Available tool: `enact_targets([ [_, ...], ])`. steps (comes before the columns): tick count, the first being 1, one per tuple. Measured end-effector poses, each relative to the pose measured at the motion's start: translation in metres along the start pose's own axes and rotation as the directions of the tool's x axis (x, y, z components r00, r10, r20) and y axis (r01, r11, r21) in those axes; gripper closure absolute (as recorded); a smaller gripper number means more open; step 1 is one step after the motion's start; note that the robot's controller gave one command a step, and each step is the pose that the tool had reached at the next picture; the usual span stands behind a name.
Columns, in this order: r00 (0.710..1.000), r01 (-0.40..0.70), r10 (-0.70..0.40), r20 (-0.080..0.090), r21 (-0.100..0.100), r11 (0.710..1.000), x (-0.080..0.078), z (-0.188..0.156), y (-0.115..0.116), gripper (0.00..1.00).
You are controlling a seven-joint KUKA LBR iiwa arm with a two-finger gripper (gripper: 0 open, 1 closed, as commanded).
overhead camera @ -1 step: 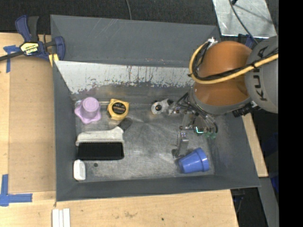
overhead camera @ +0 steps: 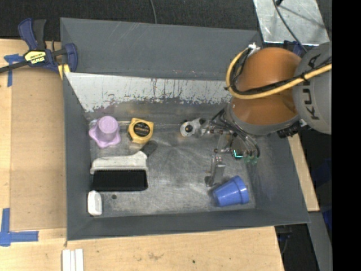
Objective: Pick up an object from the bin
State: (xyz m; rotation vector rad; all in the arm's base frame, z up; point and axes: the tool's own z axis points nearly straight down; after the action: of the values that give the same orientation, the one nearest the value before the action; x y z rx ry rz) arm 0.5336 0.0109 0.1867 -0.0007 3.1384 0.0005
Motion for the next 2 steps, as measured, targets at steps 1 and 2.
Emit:
enact_targets([
  [1,0.990,0.141,-0.141,0.008,0.000,0.990,0.007,0.024,-0.017,0.00],
  [2,0.964,0.266,-0.266,-0.003,0.001,0.964,0.024,0.053,-0.045,0.00],
])
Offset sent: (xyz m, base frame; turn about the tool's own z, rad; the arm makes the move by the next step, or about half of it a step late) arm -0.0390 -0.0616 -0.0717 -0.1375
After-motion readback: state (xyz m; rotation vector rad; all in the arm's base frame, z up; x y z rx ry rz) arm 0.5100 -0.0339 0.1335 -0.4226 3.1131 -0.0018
